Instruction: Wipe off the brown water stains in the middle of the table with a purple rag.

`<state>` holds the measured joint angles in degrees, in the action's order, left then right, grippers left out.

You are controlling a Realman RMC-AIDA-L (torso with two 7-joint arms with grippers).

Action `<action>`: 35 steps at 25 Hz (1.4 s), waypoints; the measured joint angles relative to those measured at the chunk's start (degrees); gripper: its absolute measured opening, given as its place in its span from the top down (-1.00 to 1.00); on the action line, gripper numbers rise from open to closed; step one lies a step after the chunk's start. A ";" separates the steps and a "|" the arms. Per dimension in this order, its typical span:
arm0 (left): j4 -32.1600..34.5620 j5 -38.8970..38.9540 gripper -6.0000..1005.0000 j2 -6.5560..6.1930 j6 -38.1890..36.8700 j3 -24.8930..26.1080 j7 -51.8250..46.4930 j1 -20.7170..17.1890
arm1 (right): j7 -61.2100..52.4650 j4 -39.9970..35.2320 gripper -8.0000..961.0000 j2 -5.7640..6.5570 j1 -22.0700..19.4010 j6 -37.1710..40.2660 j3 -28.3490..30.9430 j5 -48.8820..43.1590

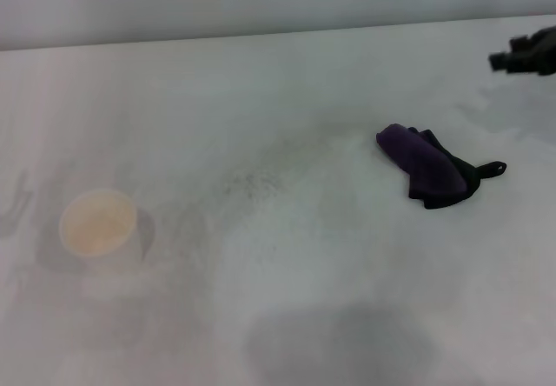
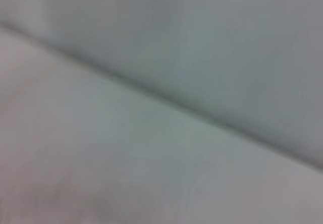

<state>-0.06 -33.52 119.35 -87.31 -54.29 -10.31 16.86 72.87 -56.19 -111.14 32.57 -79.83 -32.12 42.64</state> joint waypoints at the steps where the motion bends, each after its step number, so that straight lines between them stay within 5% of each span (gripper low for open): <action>1: 0.06 -0.04 -0.78 0.00 0.00 -0.04 0.00 0.09 | 2.66 1.19 -0.02 0.15 -1.10 1.16 1.22 3.42; 13: 0.43 0.29 -0.78 0.02 0.01 0.11 -0.06 0.85 | 34.68 20.90 -0.02 -0.35 -12.25 6.63 8.21 44.74; 15: 0.42 1.06 -0.78 0.00 0.05 0.15 -0.06 0.94 | 40.12 24.82 -0.02 -0.38 -12.42 6.64 9.60 47.27; 21: -0.08 3.21 -0.78 0.10 0.17 0.16 -0.07 1.07 | 56.74 33.46 -0.02 -3.53 -12.45 6.47 15.00 52.39; 29: -0.39 4.78 -0.77 0.29 0.48 0.15 -0.07 1.34 | 75.46 45.95 -0.03 -3.60 -12.48 6.81 16.68 64.60; 35: -1.09 5.56 -0.78 0.24 0.95 0.15 0.20 2.76 | 78.80 47.55 -0.03 -3.69 -12.31 7.47 16.74 68.51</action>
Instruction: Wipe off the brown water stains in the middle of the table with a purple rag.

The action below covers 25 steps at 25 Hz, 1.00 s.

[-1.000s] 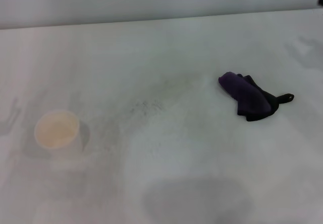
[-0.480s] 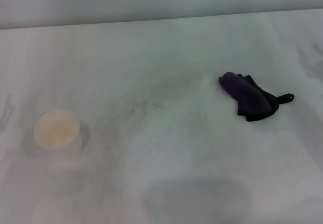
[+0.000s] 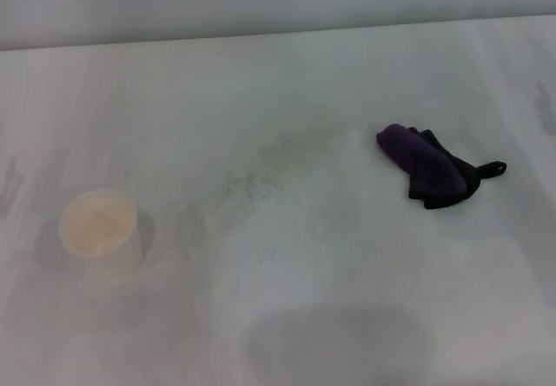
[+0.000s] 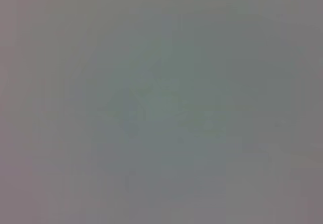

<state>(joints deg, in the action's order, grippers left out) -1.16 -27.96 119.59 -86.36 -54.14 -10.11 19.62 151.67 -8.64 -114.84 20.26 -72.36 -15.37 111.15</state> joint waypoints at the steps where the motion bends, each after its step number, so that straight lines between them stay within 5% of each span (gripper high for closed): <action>1: 0.00 0.01 -0.78 -0.04 0.34 0.00 0.00 0.30 | 0.40 0.09 -0.03 0.00 0.02 0.15 0.04 0.32; 25: 0.04 0.24 -0.78 0.09 2.86 -0.23 -0.02 1.62 | 7.68 0.48 -0.03 -0.13 0.25 0.19 3.48 1.45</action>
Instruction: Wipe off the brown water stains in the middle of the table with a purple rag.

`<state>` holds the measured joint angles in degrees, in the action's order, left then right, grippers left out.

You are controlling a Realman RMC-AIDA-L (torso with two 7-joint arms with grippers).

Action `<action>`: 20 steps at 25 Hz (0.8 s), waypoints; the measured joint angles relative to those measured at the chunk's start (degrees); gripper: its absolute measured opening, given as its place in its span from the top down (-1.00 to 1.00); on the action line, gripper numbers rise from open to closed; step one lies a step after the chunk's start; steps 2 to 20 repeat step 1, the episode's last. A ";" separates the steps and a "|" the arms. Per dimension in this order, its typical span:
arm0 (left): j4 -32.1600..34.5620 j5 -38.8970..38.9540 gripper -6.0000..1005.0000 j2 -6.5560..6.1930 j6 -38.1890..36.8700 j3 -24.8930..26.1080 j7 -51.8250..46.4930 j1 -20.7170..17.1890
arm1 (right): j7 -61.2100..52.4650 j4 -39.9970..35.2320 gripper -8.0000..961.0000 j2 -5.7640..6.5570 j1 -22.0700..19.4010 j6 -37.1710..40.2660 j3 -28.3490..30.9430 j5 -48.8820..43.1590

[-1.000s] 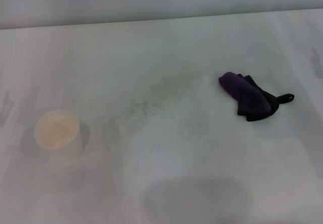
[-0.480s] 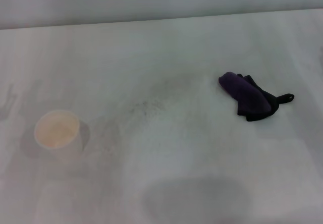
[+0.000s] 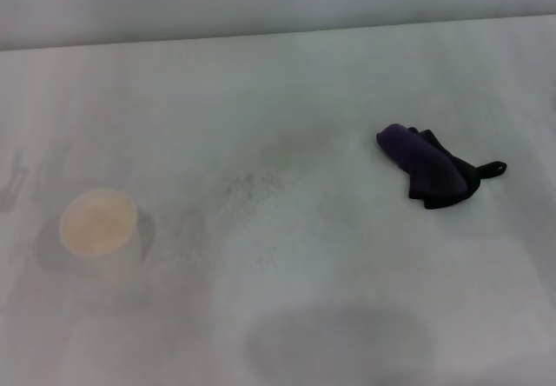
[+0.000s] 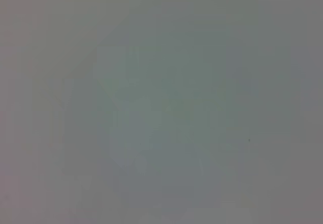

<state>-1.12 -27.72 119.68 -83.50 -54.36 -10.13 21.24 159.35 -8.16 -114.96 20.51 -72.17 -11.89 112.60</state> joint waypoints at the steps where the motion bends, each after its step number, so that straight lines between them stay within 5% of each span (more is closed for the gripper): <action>1: -0.01 -0.12 -0.78 -0.01 0.00 -0.09 -0.01 0.02 | 0.00 0.03 -0.03 0.00 0.02 -0.03 0.01 0.00; 20: -0.01 -0.12 -0.78 -0.01 0.00 -0.09 -0.01 0.02 | 0.00 0.03 -0.03 0.00 0.02 -0.03 0.01 0.00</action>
